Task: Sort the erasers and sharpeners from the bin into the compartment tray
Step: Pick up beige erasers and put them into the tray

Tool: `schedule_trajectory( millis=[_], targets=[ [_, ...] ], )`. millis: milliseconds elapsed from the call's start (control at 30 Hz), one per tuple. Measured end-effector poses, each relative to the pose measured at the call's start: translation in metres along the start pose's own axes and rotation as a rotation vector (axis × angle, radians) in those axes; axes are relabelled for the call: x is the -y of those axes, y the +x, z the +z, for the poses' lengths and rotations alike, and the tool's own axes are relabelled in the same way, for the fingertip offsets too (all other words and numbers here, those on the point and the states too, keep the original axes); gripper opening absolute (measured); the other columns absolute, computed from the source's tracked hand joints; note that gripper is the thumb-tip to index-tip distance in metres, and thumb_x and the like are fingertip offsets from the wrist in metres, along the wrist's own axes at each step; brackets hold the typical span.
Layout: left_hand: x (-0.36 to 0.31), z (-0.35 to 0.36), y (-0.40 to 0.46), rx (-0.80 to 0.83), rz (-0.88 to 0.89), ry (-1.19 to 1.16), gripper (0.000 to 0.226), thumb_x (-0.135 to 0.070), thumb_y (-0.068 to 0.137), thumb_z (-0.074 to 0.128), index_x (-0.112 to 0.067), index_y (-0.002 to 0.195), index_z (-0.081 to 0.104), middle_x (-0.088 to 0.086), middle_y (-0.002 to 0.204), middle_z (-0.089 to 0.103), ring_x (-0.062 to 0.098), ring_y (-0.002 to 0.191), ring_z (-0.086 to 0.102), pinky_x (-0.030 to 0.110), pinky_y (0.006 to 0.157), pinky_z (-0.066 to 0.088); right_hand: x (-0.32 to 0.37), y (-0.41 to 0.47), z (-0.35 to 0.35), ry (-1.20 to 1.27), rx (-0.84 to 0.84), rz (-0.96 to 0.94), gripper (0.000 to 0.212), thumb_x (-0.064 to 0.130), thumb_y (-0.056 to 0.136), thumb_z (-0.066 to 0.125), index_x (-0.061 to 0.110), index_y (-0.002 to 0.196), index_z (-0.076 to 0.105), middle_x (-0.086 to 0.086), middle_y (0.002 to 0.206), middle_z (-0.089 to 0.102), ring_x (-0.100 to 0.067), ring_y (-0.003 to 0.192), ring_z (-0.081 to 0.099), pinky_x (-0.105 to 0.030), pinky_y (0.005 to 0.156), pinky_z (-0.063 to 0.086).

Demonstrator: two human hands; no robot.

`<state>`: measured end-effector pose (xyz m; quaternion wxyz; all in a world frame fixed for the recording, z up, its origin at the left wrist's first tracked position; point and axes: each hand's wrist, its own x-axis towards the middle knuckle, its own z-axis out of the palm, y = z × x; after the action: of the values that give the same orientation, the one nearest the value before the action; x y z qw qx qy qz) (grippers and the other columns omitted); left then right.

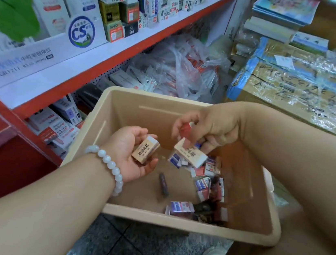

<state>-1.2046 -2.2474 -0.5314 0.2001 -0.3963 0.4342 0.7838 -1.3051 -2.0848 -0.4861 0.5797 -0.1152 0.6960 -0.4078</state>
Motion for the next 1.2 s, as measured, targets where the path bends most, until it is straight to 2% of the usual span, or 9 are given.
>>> schedule_trajectory(
  millis=[100,300,433,533,700,833,967,1033,1200],
  targets=[
    [-0.001,0.004,-0.006,0.071,-0.006,-0.169,0.033,-0.033,0.091,0.045,-0.009,0.105,0.063,0.016,0.084,0.063,0.026,0.066,0.055,0.032,0.067,0.049,0.024,-0.015,0.01,0.173,-0.043,-0.157,0.026,-0.012,0.083,0.051,0.013,0.087,0.058,-0.006,0.079,0.064,-0.015,0.065,0.068,-0.028,0.056,0.059],
    [0.007,0.016,-0.024,0.211,-0.008,-0.474,0.05,-0.051,0.086,0.052,-0.003,0.095,0.064,0.02,0.094,0.063,0.032,0.083,0.055,0.051,0.087,0.049,0.036,-0.009,0.05,0.197,-0.148,-0.254,0.026,-0.011,0.083,0.057,0.013,0.092,0.055,-0.009,0.08,0.061,-0.021,0.072,0.064,-0.031,0.057,0.058],
    [0.012,0.02,-0.032,0.3,0.065,-0.68,0.049,-0.047,0.091,0.045,-0.002,0.098,0.063,0.02,0.09,0.069,0.033,0.083,0.064,0.041,0.067,0.053,0.032,-0.011,0.07,0.031,-0.391,-0.325,0.031,0.004,0.077,0.074,0.014,0.103,0.061,-0.008,0.097,0.061,-0.018,0.075,0.067,-0.03,0.053,0.059],
    [0.012,0.021,-0.033,0.314,0.112,-0.761,0.036,-0.038,0.092,0.042,-0.008,0.092,0.061,0.012,0.079,0.067,0.025,0.066,0.062,0.025,0.053,0.047,0.033,-0.013,0.08,-0.345,-0.604,-0.368,0.037,0.031,0.074,0.078,0.029,0.107,0.063,0.007,0.101,0.064,-0.012,0.084,0.065,-0.021,0.068,0.053],
    [0.005,0.02,-0.042,0.297,0.178,-0.827,0.037,-0.035,0.096,0.04,-0.006,0.086,0.061,0.011,0.067,0.066,0.024,0.061,0.064,0.028,0.059,0.047,0.037,-0.019,0.088,-0.533,-0.775,-0.479,0.049,0.041,0.073,0.076,0.035,0.118,0.056,0.012,0.111,0.06,-0.006,0.092,0.057,-0.018,0.071,0.042],
    [0.005,0.018,-0.049,0.287,0.185,-0.878,0.041,-0.037,0.097,0.041,-0.002,0.087,0.06,0.017,0.06,0.067,0.028,0.048,0.066,0.036,0.049,0.054,0.038,-0.024,0.089,-0.567,-0.807,-0.495,0.049,0.035,0.073,0.078,0.035,0.117,0.057,0.018,0.099,0.057,-0.002,0.082,0.056,-0.018,0.07,0.047],
    [0.003,0.014,-0.052,0.255,0.143,-0.895,0.037,-0.037,0.094,0.049,-0.002,0.099,0.062,0.017,0.079,0.07,0.03,0.068,0.07,0.035,0.051,0.057,0.039,-0.027,0.088,-0.476,-0.777,-0.5,0.041,0.028,0.079,0.073,0.038,0.116,0.058,0.017,0.091,0.059,0.004,0.062,0.052,-0.015,0.06,0.041],
    [0.002,0.011,-0.056,0.25,0.093,-0.912,0.032,-0.034,0.09,0.056,-0.004,0.102,0.062,0.012,0.092,0.066,0.024,0.083,0.066,0.027,0.045,0.054,0.038,-0.029,0.091,-0.412,-0.74,-0.517,0.045,0.02,0.078,0.074,0.037,0.116,0.058,0.016,0.089,0.06,0.004,0.064,0.054,-0.015,0.062,0.042],
    [0.0,0.007,-0.076,0.243,0.062,-0.897,0.027,-0.032,0.086,0.062,-0.005,0.089,0.061,0.008,0.075,0.063,0.016,0.065,0.059,0.016,0.041,0.048,0.041,-0.039,0.112,-0.409,-0.752,-0.592,0.05,0.018,0.073,0.078,0.036,0.115,0.058,0.015,0.099,0.063,-0.001,0.08,0.061,-0.014,0.067,0.048]
  ],
)
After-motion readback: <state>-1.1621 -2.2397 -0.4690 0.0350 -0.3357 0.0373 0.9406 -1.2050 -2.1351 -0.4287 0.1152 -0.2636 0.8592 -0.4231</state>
